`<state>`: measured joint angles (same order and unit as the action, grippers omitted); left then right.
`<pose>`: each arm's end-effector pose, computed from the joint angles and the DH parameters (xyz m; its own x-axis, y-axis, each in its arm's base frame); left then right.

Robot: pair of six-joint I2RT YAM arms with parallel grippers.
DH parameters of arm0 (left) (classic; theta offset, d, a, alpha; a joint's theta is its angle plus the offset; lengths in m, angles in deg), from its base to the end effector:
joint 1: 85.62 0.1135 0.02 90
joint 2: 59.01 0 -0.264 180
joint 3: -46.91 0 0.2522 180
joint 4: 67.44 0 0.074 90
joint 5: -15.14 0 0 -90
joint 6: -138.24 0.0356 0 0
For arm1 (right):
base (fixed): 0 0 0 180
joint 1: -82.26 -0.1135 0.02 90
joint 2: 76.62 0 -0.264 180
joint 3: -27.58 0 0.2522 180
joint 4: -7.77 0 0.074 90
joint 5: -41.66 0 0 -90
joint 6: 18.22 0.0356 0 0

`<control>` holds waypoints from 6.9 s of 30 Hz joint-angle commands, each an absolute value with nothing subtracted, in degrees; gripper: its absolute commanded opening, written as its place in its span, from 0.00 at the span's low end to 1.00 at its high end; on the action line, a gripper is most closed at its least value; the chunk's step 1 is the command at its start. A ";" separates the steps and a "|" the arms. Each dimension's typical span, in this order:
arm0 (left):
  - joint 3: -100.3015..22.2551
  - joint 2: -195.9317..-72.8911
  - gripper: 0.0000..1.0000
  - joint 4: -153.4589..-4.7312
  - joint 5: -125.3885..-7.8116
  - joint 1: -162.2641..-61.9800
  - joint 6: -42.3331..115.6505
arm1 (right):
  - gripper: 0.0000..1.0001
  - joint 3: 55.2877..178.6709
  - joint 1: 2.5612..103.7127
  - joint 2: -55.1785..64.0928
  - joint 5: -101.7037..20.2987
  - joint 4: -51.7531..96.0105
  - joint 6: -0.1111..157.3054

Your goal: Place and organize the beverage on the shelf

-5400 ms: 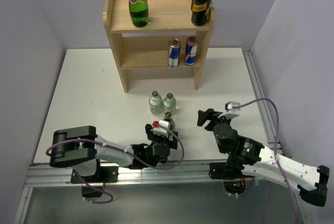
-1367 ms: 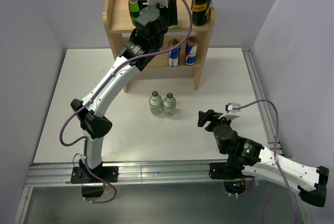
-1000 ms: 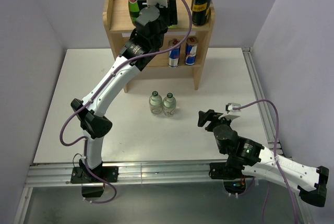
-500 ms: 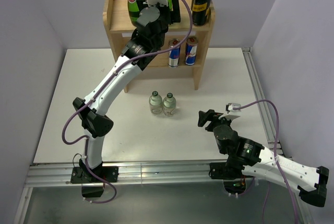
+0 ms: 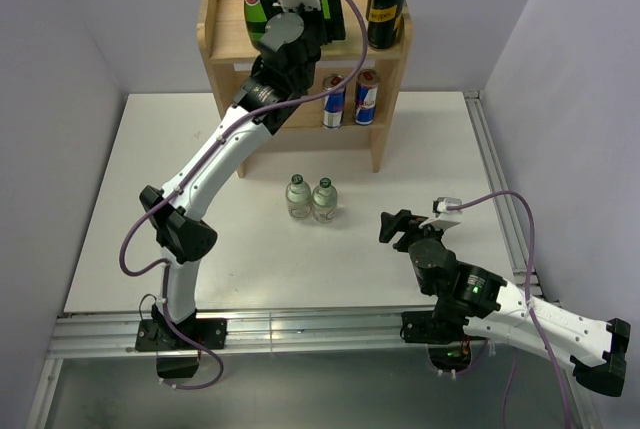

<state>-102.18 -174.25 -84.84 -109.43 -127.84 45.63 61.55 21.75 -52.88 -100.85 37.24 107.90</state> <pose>0.3402 -0.2815 0.5220 0.2027 -0.2345 -0.9508 0.1597 0.9658 -0.2042 0.0821 0.0878 0.2330 -0.2259 0.3293 -0.9168 -0.0344 0.9378 0.3453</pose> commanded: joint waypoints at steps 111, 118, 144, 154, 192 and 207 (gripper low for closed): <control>-4.12 -165.26 0.71 -23.98 -112.13 -132.91 26.53 | 1.00 61.38 21.53 -49.29 -101.69 33.66 108.08; -4.21 -165.01 0.28 -24.33 -112.48 -132.20 27.50 | 0.99 61.38 21.53 -49.38 -101.69 33.66 108.08; -3.42 -149.63 0.00 -34.61 -117.14 -132.20 30.39 | 0.99 60.94 21.53 -50.34 -101.87 33.49 108.08; -6.84 -143.22 0.00 -39.88 -117.22 -132.29 33.73 | 0.99 60.68 21.53 -50.70 -101.78 33.14 107.91; -44.37 -144.61 0.00 -61.07 -110.81 -119.99 44.28 | 0.99 59.36 21.62 -52.10 -101.69 32.70 108.35; -43.23 -147.33 0.00 -61.07 -110.37 -116.47 40.86 | 0.99 59.19 21.53 -51.93 -101.61 32.52 108.61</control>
<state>-39.21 -148.89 -69.52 -110.65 -117.06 42.83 59.69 21.75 -51.70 -100.59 34.44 107.92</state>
